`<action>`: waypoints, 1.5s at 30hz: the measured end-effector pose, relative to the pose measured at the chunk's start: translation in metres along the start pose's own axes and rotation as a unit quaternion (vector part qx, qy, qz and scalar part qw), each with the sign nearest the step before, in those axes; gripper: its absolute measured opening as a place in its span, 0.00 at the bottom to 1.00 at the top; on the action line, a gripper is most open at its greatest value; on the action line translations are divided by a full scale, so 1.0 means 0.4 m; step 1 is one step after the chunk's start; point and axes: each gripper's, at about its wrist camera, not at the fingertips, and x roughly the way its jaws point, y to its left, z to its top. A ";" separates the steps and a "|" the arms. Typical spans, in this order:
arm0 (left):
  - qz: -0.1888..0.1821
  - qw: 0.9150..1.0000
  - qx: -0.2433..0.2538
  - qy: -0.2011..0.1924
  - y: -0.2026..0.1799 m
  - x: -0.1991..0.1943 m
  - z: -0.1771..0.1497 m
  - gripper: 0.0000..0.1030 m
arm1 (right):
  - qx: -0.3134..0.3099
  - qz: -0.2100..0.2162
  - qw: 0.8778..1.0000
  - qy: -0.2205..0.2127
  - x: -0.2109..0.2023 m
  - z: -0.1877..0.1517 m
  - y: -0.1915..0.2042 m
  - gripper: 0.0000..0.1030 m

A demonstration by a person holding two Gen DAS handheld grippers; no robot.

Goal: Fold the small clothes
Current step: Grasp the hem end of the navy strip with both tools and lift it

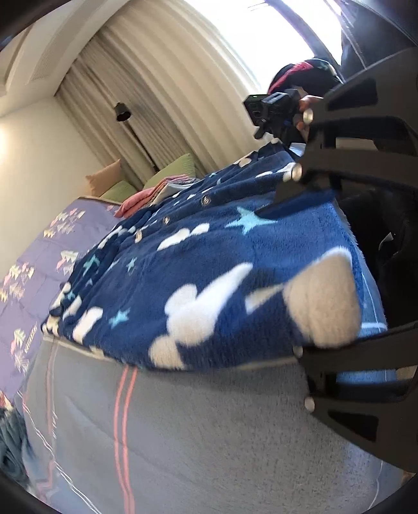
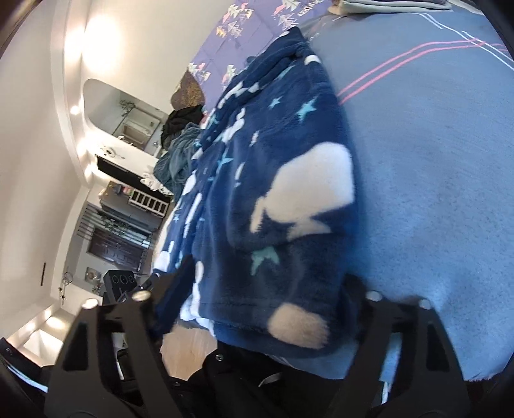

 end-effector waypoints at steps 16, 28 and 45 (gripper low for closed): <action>-0.034 0.998 -0.047 -0.023 0.028 -0.019 0.012 0.12 | 0.018 0.036 0.999 -0.027 -0.047 -0.004 -0.008 0.15; -0.072 0.996 -0.013 -0.054 -0.040 -0.034 0.097 0.11 | 0.000 0.109 0.992 -0.063 -0.060 0.058 0.061 0.15; -0.113 0.986 0.033 -0.121 -0.149 -0.031 0.388 0.11 | 0.007 0.234 0.963 -0.136 -0.051 0.301 0.160 0.15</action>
